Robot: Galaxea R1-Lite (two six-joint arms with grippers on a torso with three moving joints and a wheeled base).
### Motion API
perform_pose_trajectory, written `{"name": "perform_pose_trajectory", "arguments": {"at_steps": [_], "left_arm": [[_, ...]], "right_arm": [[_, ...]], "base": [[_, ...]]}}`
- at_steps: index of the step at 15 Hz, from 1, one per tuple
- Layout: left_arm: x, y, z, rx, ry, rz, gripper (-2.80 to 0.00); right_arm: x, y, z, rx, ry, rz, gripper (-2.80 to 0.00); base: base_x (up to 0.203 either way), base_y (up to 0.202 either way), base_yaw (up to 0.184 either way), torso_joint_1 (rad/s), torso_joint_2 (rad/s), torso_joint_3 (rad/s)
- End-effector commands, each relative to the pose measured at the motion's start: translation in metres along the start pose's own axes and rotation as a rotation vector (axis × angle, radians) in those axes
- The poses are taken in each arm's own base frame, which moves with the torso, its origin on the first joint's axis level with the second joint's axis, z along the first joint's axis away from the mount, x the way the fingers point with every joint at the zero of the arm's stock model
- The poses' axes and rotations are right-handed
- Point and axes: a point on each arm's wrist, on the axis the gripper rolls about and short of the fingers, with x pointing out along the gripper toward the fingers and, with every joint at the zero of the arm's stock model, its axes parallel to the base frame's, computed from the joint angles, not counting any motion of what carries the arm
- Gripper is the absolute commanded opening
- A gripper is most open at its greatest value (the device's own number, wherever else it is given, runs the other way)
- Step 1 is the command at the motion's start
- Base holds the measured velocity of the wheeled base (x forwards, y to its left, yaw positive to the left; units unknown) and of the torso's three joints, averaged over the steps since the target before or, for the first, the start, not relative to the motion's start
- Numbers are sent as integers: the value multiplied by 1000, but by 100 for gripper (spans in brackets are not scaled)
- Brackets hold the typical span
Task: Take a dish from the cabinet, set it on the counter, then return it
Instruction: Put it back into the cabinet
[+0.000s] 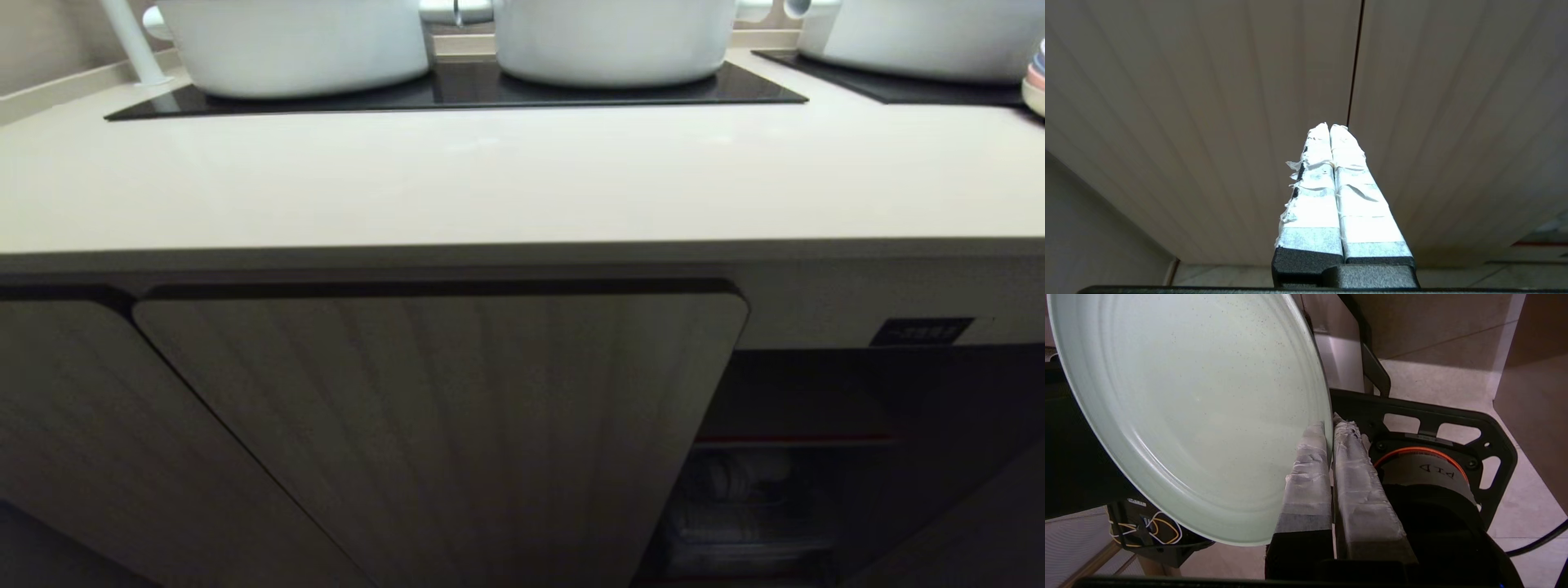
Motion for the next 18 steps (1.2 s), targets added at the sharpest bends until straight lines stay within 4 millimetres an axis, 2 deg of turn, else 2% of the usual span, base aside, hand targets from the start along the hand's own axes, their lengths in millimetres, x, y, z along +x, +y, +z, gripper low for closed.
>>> {"name": "perform_pose_trajectory", "arguments": {"at_steps": [1, 8, 18], "left_arm": [[0, 0, 0, 0, -1, 1, -280], [0, 0, 0, 0, -1, 1, -280], [0, 0, 0, 0, -1, 1, -280]], "right_arm": [[1, 0, -1, 3, 9, -1, -280], [1, 0, -1, 6, 11, -2, -280], [2, -1, -2, 16, 13, -4, -280]], "base": [[0, 0, 0, -169, 466, 287], [0, 0, 0, -126, 425, 293], [0, 0, 0, -7, 34, 27]]}}
